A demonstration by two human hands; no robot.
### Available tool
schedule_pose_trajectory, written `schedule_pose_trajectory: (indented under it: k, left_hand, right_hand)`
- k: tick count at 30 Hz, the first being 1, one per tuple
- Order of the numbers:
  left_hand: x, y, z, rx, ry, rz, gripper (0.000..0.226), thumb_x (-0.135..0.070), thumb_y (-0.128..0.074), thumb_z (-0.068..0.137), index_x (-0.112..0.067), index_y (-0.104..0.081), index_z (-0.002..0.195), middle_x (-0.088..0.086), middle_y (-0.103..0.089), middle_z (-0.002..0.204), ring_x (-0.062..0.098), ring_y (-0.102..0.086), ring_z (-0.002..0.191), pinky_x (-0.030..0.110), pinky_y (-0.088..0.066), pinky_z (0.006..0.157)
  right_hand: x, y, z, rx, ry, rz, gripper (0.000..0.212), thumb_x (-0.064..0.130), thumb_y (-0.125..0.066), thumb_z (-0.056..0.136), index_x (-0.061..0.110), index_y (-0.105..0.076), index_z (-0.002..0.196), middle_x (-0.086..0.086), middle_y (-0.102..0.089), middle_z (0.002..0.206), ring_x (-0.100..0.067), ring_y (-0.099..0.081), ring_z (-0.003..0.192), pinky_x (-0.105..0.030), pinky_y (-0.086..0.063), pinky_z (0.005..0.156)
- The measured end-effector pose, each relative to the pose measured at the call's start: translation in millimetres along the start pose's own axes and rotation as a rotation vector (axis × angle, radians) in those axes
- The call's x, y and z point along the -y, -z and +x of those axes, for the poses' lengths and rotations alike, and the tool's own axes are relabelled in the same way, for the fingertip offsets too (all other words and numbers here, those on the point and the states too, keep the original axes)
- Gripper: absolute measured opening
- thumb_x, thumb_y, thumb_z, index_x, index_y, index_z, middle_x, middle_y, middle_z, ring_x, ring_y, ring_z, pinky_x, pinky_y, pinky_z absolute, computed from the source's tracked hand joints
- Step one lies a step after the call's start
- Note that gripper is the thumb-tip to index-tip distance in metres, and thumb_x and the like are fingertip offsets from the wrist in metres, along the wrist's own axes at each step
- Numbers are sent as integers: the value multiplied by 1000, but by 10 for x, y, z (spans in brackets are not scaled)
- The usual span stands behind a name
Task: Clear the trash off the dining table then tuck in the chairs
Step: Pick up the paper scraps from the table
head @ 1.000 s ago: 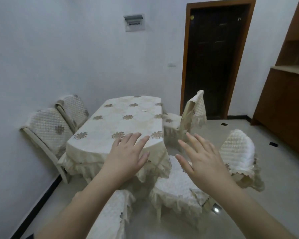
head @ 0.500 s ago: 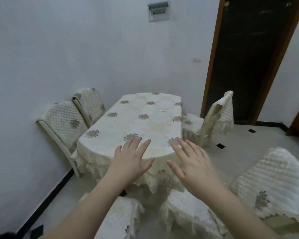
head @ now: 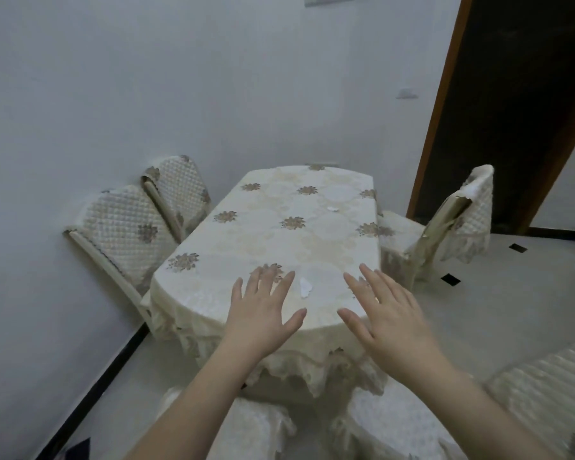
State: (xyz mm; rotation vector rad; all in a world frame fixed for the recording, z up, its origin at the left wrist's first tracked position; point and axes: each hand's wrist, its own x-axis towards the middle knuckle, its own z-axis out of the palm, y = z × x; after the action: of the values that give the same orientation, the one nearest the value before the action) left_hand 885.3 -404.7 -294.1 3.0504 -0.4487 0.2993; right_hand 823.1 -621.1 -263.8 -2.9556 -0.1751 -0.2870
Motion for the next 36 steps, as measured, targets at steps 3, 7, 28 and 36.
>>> schedule_pose_trajectory:
  k: [3, 7, 28, 36]
  left_hand:
    - [-27, -265, 258, 85, -1, -9, 79, -73, -7, 80, -41, 1, 151, -3, 3, 163, 23, 6, 149, 54, -6, 115]
    - [-83, -621, 645, 116, 11, -33, 78, -72, -12, 82, -39, -4, 152, 0, -3, 163, 26, 2, 149, 54, -10, 116]
    - [-295, -2076, 2255, 437, 84, 30, 72, -54, -41, 93, -30, -8, 153, 0, -5, 162, 24, -7, 148, 52, -16, 115]
    - [-82, -2663, 2620, 485, 99, 13, 67, -44, -47, 93, -22, -21, 151, 8, -23, 158, 27, -22, 144, 49, -27, 110]
  right_hand:
    - [-189, -175, 256, 16, -19, 45, 80, 74, 11, 78, 42, -1, 151, 10, 4, 161, -13, 2, 148, -31, 2, 116]
    - [-477, -454, 621, 82, -2, 54, 82, 75, 15, 75, 42, 6, 150, 9, 9, 161, -14, 7, 147, -35, -1, 119]
    - [-1611, -1607, 2363, 334, 158, 111, 86, 73, 9, 75, 34, 7, 152, 1, 5, 162, -22, -1, 148, -39, -9, 118]
    - [-1408, -2050, 2608, 443, 172, 45, 73, 68, -17, 90, 32, -7, 153, -2, -6, 162, -26, -11, 148, -43, -14, 117]
